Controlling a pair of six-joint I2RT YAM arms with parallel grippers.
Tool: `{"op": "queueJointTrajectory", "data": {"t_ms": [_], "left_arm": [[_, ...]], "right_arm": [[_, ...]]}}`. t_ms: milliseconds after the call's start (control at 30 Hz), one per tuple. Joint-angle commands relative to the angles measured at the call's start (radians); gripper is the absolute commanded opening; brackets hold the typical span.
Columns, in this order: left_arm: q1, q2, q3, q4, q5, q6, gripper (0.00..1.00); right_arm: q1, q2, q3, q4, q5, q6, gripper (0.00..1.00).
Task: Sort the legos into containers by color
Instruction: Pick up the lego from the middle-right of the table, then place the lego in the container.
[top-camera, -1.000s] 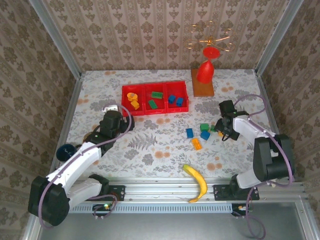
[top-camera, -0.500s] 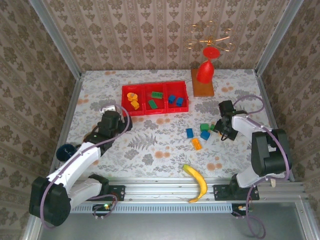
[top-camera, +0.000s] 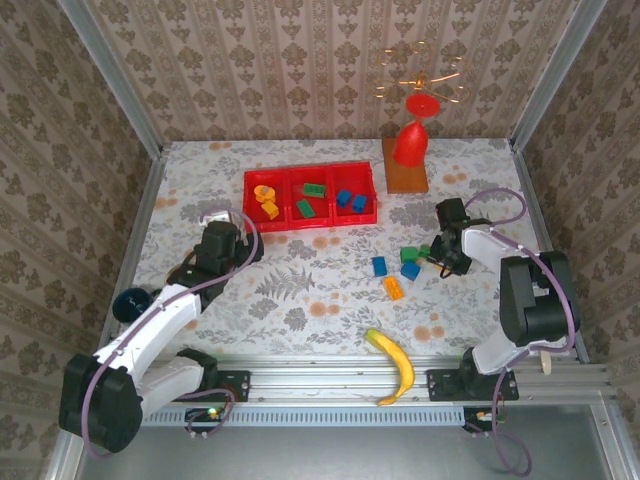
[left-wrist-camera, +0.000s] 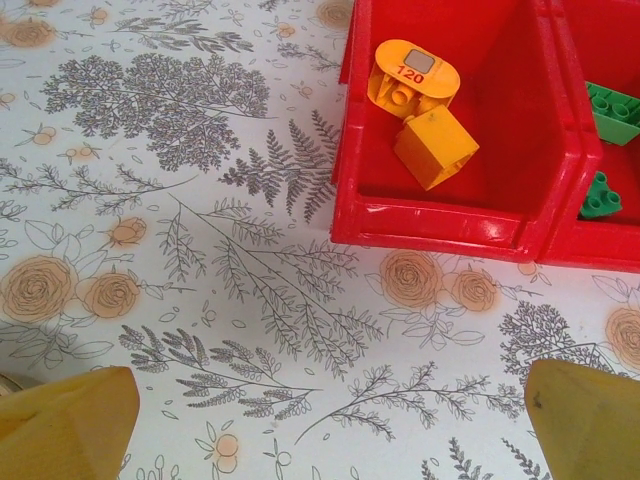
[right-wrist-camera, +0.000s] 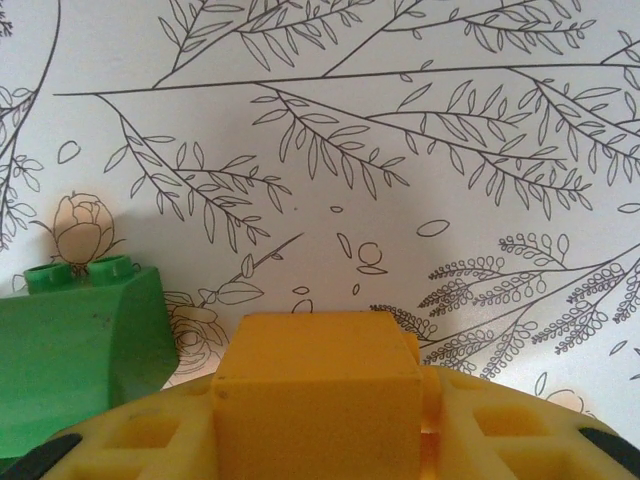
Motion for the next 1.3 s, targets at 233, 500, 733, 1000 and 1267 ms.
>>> {"op": "queueJointTrajectory", "data": {"t_ms": [233, 500, 733, 1000, 1267], "left_arm": [[0.011, -0.023, -0.021, -0.017, 0.006, -0.027, 1.0], [0.017, -0.03, -0.026, -0.018, 0.003, -0.031, 1.0], [0.021, -0.034, -0.033, -0.016, -0.005, -0.052, 1.0], [0.024, -0.051, -0.055, -0.019, -0.035, -0.096, 1.0], [0.026, -0.059, -0.069, -0.028, -0.028, -0.107, 1.0]], "right_arm": [[-0.004, -0.145, -0.034, -0.089, -0.003, -0.011, 0.32], [0.025, -0.252, -0.037, -0.107, -0.013, -0.003, 0.26], [0.153, -0.303, 0.026, -0.116, -0.003, 0.025, 0.26], [0.383, -0.184, 0.224, -0.098, 0.024, 0.039, 0.26], [0.547, 0.111, 0.577, -0.118, 0.014, -0.053, 0.27]]}}
